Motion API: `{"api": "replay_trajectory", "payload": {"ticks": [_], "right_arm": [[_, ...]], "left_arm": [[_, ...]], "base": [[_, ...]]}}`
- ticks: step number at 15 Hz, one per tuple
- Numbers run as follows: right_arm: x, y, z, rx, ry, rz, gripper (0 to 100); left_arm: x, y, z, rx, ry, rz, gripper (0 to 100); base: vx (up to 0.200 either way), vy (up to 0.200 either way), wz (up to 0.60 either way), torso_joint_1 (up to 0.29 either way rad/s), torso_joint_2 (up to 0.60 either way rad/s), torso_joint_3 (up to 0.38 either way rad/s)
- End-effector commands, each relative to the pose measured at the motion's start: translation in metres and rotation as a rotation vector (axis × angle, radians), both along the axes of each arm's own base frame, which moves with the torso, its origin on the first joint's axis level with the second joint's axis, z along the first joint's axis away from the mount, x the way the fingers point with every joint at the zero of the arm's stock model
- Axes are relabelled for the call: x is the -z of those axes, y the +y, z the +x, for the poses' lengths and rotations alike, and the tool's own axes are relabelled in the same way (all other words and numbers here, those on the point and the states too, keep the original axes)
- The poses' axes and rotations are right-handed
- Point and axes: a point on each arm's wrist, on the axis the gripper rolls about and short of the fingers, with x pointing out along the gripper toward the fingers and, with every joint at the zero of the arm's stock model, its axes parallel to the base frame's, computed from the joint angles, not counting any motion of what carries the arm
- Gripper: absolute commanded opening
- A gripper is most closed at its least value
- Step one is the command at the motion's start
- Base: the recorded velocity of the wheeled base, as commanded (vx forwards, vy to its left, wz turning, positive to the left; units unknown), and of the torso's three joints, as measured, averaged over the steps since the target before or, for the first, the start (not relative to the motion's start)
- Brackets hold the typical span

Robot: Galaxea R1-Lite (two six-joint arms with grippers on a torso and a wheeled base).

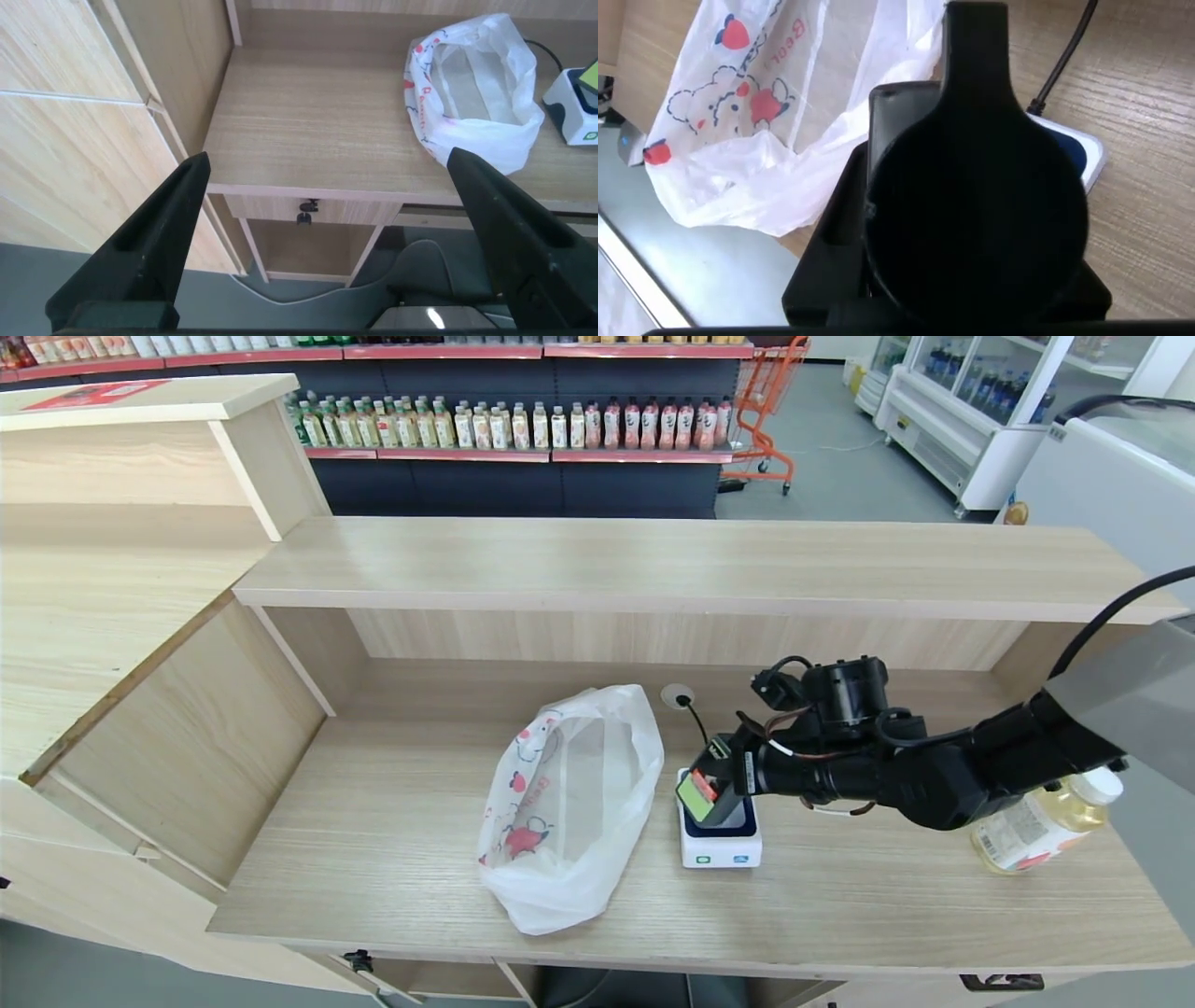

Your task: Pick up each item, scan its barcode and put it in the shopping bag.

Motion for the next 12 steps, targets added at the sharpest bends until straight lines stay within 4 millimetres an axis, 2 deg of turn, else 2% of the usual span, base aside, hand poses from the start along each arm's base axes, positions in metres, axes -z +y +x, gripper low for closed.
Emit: {"api": "replay_trajectory", "payload": {"ticks": [1, 4, 6, 7, 9, 12], "right_arm": [[-0.004, 0.000, 0.001, 0.003, -0.012, 0.004, 0], [-0.047, -0.017, -0.014, 0.017, -0.138, 0.001, 0], [-0.076, -0.056, -0.040, 0.067, -0.320, -0.193, 0], [-0.085, -0.068, -0.056, 0.072, -0.372, -0.217, 0], [-0.084, -0.075, -0.079, 0.077, -0.392, -0.225, 0], [-0.074, -0.075, -0.088, 0.056, -0.423, -0.238, 0]], "left_arm": [[0.000, 0.000, 0.000, 0.000, 0.001, 0.000, 100], [0.000, 0.000, 0.000, 0.000, 0.001, 0.000, 100], [0.000, 0.000, 0.000, 0.000, 0.000, 0.000, 100], [0.000, 0.000, 0.000, -0.001, 0.001, 0.000, 100], [0.000, 0.000, 0.000, 0.000, 0.001, 0.000, 100], [0.000, 0.000, 0.000, 0.000, 0.001, 0.000, 100]], "base": [[0.000, 0.000, 0.00, 0.000, 0.00, 0.000], [0.000, 0.000, 0.00, 0.000, 0.00, 0.000], [0.000, 0.000, 0.00, 0.000, 0.00, 0.000], [0.000, 0.000, 0.00, 0.000, 0.00, 0.000], [0.000, 0.000, 0.00, 0.000, 0.00, 0.000], [0.000, 0.000, 0.00, 0.000, 0.00, 0.000]]}}
